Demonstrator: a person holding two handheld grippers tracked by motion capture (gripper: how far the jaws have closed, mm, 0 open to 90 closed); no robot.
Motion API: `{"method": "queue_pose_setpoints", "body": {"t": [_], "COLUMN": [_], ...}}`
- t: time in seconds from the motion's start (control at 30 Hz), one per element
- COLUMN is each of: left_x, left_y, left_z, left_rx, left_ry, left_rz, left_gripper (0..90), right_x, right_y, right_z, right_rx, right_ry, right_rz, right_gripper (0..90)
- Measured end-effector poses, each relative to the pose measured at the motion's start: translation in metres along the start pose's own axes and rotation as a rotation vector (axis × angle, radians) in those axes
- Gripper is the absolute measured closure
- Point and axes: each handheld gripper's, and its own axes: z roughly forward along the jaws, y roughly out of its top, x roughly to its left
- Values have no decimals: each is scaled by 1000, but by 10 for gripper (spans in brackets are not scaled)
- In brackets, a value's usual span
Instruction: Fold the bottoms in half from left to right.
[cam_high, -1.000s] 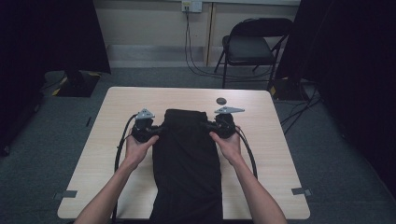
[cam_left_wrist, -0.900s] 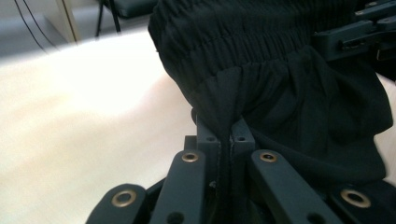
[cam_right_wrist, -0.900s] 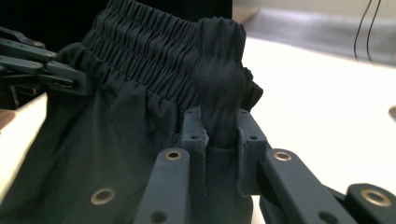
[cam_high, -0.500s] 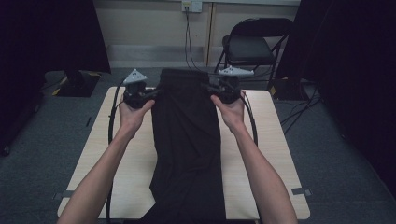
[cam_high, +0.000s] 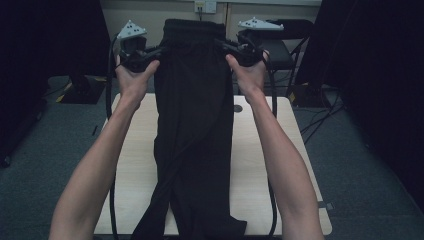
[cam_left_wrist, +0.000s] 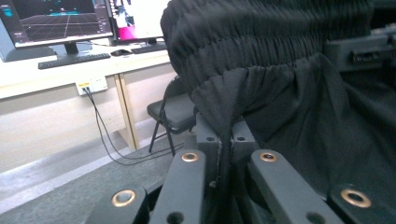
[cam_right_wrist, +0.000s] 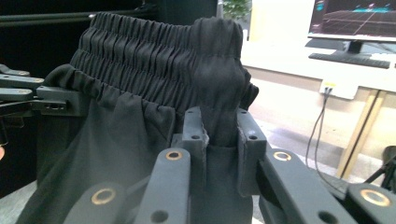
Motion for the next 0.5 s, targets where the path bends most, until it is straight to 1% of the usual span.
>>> {"method": "queue_pose_setpoints", "body": {"t": [0.03, 0.07, 0.13, 0.17, 0.2, 0.23, 0.27, 0.3, 0.33, 0.37, 0.4, 0.43, 0.47, 0.5], "left_x": [-3, -5, -10, -15, -20, -25, -28, -35, -38, -44, -48, -53, -59, -64], "left_y": [-10, -20, -37, -48, -57, -65, -70, -78, -84, -93, -102, -112, -122, -133], "left_z": [-2, -4, -9, -13, -17, -20, -23, -30, -34, -43, -49, -54, -57, -61], "left_rx": [18, 32, 48, 62, 70, 85, 95, 100, 102, 108, 102, 111, 136, 159], "left_ry": [-5, -28, -50, -66, -79, -88, -100, -128, -142, -157, -176, -178, -184, -204], "left_rz": [21, 9, 9, -6, -1, 6, -2, -3, -4, -18, -28, -37, -55, -77], "left_gripper": [870, 870, 869, 869, 869, 869, 868, 868, 868, 868, 868, 868, 868, 868], "right_x": [1, 2, 5, 7, 10, 12, 15, 17, 21, 23, 27, 31, 35, 40], "right_y": [-5, -16, -37, -45, -57, -66, -76, -82, -94, -101, -112, -122, -130, -137], "right_z": [-2, -5, -11, -13, -18, -23, -29, -33, -39, -44, -52, -58, -64, -68], "right_rx": [5, 18, 43, 53, 61, 68, 72, 76, 87, 93, 103, 110, 123, 145], "right_ry": [7, 23, 51, 58, 77, 93, 107, 119, 135, 149, 179, 197, 217, 223], "right_rz": [0, 1, 12, 10, 17, 35, 40, 46, 64, 74, 85, 100, 107, 97], "right_gripper": [779, 779, 778, 778, 778, 778, 779, 778, 778, 778, 777, 777, 777, 777]}}
